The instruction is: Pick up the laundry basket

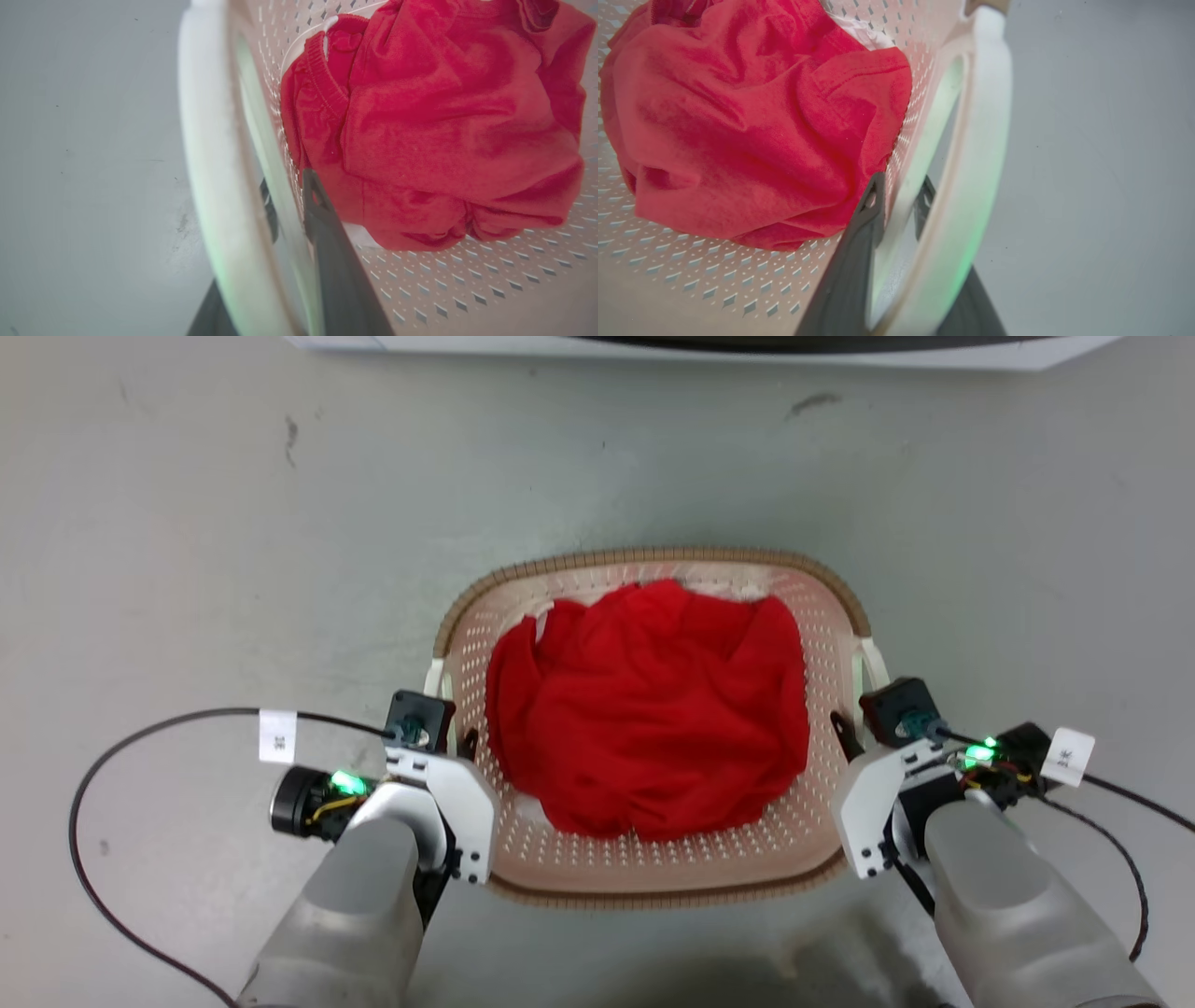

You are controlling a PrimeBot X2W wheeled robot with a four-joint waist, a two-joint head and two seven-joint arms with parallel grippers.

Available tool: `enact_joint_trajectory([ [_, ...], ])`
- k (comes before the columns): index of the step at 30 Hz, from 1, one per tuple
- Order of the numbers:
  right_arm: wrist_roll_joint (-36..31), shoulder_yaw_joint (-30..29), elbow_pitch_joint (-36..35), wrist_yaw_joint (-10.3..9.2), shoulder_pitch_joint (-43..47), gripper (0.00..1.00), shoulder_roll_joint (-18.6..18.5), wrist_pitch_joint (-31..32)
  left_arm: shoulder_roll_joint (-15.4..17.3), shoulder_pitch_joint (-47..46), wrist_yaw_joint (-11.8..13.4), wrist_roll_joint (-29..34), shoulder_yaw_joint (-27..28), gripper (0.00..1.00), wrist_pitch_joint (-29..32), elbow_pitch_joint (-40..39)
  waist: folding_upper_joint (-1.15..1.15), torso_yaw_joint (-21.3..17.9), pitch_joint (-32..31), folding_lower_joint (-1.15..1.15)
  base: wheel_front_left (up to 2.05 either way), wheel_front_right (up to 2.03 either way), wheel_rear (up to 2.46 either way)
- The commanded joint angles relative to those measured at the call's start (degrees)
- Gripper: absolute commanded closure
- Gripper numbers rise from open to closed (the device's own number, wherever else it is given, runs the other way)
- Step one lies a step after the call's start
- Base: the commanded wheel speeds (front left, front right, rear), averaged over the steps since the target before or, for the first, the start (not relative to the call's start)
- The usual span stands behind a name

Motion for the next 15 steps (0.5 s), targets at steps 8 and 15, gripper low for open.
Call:
enact_joint_trajectory([
  [8, 4.4, 6.0, 1.6, -0.02, 3.8, 1.00, -0.3, 3.8, 0.1, 5.1, -0.2, -5.9, -5.8, 1.00, 4.0, -0.6, 0.00, 0.5, -10.8, 0.00, 0.00, 0.00, 0.00],
  [15, 9.5, 11.9, 1.8, 0.00, 5.9, 1.00, -0.1, 7.2, -0.1, 8.0, -0.2, -12.0, -11.2, 1.00, 8.2, -2.1, 0.00, 0.7, -17.5, 0.00, 0.00, 0.00, 0.00],
])
